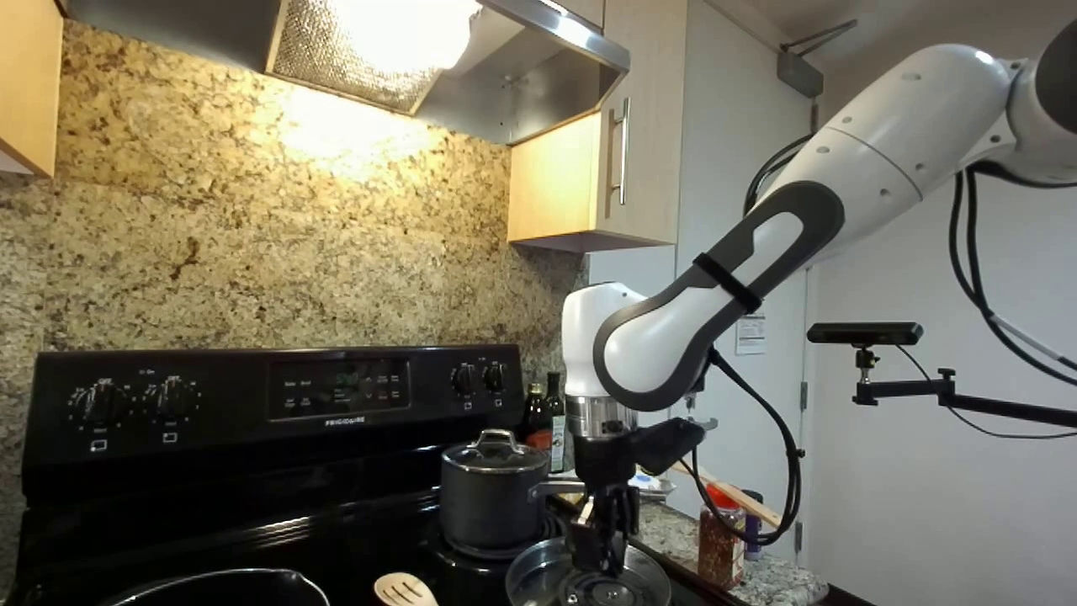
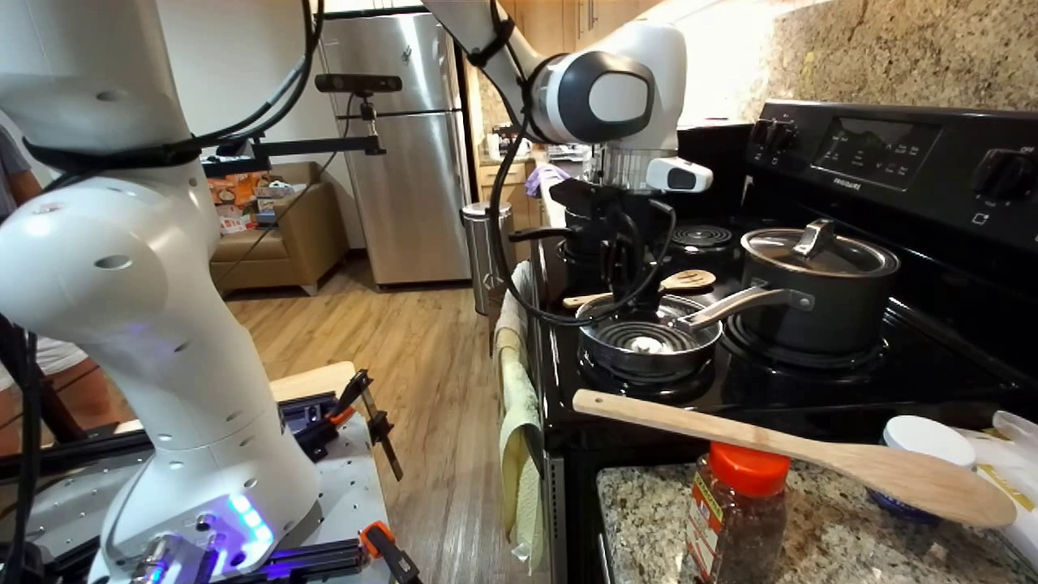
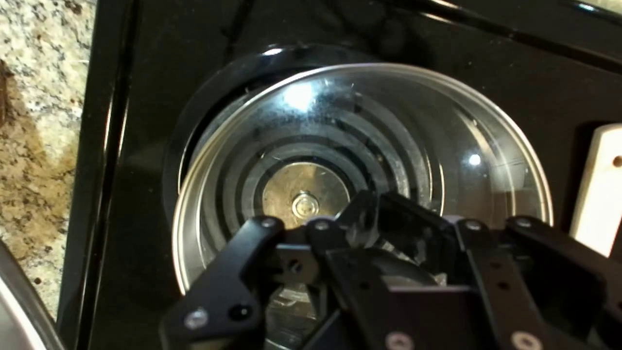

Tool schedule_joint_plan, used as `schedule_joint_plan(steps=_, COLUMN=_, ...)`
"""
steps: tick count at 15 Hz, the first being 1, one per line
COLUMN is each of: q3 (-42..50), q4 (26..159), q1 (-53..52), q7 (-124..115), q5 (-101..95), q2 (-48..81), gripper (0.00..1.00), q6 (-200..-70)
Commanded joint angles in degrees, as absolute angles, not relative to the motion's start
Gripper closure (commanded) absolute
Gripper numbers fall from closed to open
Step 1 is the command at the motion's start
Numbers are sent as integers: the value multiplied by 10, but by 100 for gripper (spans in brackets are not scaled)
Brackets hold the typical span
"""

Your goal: Put the glass lid on top of the black pot on the left

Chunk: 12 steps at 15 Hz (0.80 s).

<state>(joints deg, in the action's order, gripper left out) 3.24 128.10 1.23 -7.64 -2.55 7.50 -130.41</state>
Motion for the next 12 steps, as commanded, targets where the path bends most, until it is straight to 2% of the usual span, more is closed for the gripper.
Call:
schedule_joint_plan(steps=1, q3=34, q4=1255, q1=28, q7=-30, q5=4, q2=96, gripper=62, q6=-1291)
schedule_joint_plan(steps=3, q3=35, q4=1250, q1=31, q7=-26, q5=6, q2=97, gripper=55, q6=-1287)
schedule_joint_plan(steps=11, q3=35, q4=1242, q1=27, q7=-31, q5=5, q2=99, gripper=3, q6=-1273)
schedule_joint_plan(steps=12, q3=34, q4=1240, q1=26, q7=-33, q5=3, q2=100, gripper=1, q6=-1273)
